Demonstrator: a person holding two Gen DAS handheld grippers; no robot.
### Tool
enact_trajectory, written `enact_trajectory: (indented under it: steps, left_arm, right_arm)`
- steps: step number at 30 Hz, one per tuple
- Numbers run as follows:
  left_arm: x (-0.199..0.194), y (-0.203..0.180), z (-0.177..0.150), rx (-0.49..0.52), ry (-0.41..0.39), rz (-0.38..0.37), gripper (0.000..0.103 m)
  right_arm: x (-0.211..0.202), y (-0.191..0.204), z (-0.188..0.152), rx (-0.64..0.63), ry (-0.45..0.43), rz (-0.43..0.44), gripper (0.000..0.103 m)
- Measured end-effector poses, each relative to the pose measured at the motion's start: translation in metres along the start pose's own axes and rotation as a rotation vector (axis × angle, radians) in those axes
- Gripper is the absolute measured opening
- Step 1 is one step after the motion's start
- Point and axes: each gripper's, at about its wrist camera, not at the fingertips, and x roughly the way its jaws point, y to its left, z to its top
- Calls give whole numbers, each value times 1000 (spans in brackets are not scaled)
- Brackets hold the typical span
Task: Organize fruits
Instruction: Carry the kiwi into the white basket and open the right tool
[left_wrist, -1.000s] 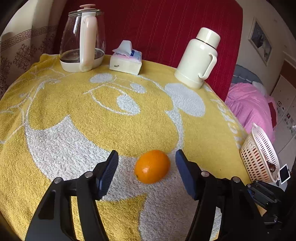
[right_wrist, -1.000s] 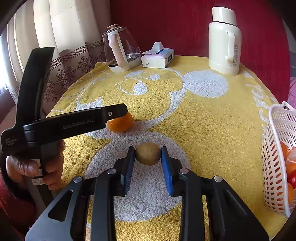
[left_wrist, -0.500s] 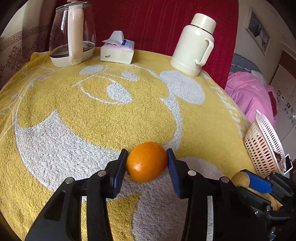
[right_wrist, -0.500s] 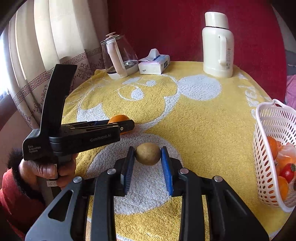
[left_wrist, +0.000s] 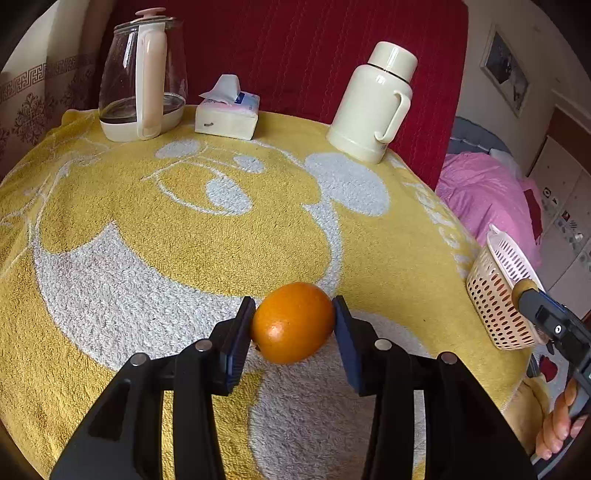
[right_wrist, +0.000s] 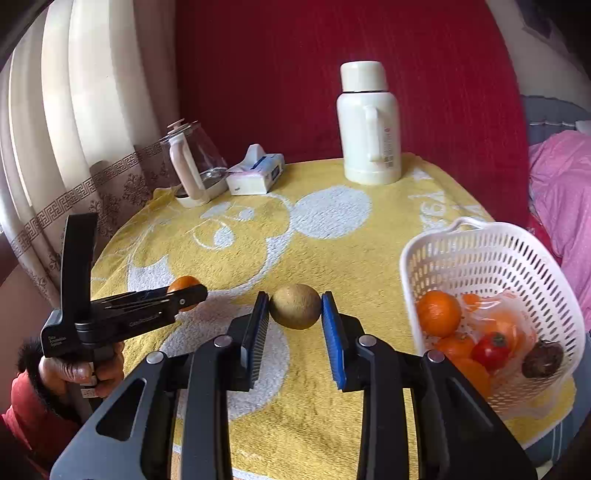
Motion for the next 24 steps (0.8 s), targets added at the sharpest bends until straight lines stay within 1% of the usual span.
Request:
enact_trajectory:
  steps: [6,10,14,20,24]
  left_arm:
    - [-8,-7,2,9,-13,-4,43]
    - [-12,-14,3,23,-21,-7,43]
    - [-14,-25,5,41,-21,-12,43]
    - [-16,-48,11,77,-29,-30,43]
    - [-17,-69,13,112,-34,-49,43]
  right_arm:
    - [-28,-37,1,56,-53,-98,30]
    - [-47,-64,-1,102,-76,-170,30]
    - [-63,-89,-7,150,-95,-224,30]
    - [-72,-113,-22,197,-77,-259,30]
    - [-74,-122,-30,219,-71,-257,30]
